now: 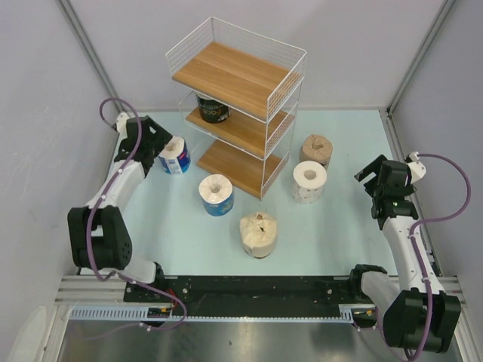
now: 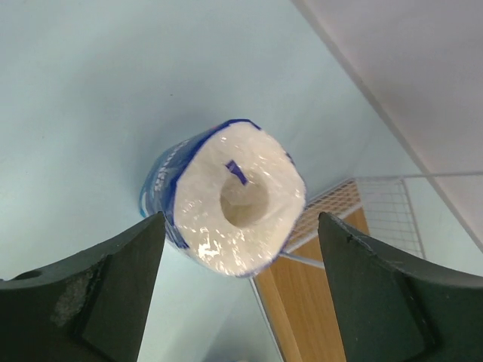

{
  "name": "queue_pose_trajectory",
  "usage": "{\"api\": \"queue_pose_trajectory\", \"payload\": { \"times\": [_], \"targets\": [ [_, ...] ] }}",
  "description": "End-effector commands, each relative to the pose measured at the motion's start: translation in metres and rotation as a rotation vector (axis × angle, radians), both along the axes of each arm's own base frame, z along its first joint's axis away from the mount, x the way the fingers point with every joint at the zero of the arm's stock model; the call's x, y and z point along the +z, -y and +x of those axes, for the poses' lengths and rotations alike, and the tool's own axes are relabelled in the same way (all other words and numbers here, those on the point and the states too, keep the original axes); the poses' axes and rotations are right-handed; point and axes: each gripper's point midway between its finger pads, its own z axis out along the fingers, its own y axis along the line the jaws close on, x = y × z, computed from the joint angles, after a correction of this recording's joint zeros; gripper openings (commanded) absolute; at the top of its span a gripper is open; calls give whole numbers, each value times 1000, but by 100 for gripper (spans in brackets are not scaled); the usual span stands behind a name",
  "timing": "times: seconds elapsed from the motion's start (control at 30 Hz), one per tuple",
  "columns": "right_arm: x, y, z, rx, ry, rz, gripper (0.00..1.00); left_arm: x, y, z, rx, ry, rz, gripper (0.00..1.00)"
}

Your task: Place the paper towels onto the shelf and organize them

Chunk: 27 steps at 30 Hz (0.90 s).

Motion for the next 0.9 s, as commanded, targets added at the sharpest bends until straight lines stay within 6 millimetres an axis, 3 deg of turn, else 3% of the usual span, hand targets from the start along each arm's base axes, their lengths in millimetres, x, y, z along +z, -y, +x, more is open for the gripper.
{"api": "queue_pose_trajectory", "payload": {
  "times": [0.0,0.33,0.57,0.87],
  "targets": [
    [14,9,-2,-18,30,-27,100,0,-4,21,7,16,-72,88],
    [10,12,-2,-20,28,-8,100,-24,-4,34,-19,-41,-57,89],
    [8,11,-3,-19,28,1,100,-45,-8,25,1,-104,-41,88],
    [7,10,-3,-17,25,5,100,-79,-6,25,-15,-179,-38,77]
  ]
}}
